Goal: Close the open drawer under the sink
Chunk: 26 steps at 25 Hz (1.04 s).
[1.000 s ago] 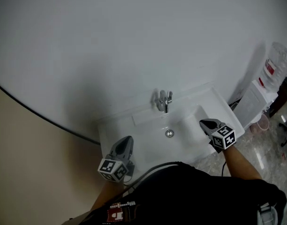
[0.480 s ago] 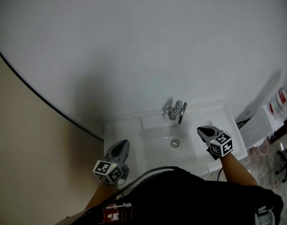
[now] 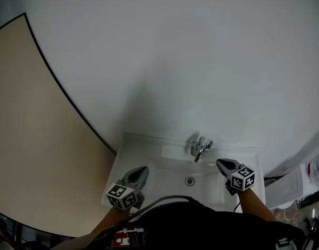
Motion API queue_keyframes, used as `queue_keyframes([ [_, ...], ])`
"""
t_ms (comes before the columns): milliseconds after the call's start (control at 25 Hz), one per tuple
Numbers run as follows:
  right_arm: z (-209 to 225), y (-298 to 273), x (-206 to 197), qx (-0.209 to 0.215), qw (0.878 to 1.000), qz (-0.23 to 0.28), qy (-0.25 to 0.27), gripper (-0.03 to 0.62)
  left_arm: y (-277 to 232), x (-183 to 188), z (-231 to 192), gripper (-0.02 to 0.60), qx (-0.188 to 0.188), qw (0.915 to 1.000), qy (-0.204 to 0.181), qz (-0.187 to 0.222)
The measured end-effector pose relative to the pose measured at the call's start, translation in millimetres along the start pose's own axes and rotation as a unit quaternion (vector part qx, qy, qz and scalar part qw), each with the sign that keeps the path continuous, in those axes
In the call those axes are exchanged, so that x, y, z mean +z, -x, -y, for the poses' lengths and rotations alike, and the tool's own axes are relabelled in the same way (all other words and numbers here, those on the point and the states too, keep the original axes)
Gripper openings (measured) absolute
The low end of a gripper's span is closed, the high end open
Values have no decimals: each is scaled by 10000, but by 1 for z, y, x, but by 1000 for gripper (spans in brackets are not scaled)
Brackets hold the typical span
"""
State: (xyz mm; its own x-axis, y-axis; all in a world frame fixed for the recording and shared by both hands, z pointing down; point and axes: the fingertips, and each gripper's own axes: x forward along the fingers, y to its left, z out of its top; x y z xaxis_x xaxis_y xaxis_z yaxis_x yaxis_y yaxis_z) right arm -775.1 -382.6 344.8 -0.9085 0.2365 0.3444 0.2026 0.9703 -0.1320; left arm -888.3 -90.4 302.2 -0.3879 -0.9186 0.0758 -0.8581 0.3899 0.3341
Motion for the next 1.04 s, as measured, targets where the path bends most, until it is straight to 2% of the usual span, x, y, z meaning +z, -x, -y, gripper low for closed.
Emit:
queue_keyframes([
  [320,5,-10,-7,-79,10000,-3,-42,-2,-5,10,-8,-3,37,9997,-242,-56],
  [640,7,-4,-11,-311,9995,13,-86,-2,-10,4,-9,-3,-134,9996,-197,-117],
  [1040,5,-2,-14,-350,9994,-17,-25,-2,-9,0,-8,-3,-173,9996,-185,-96],
])
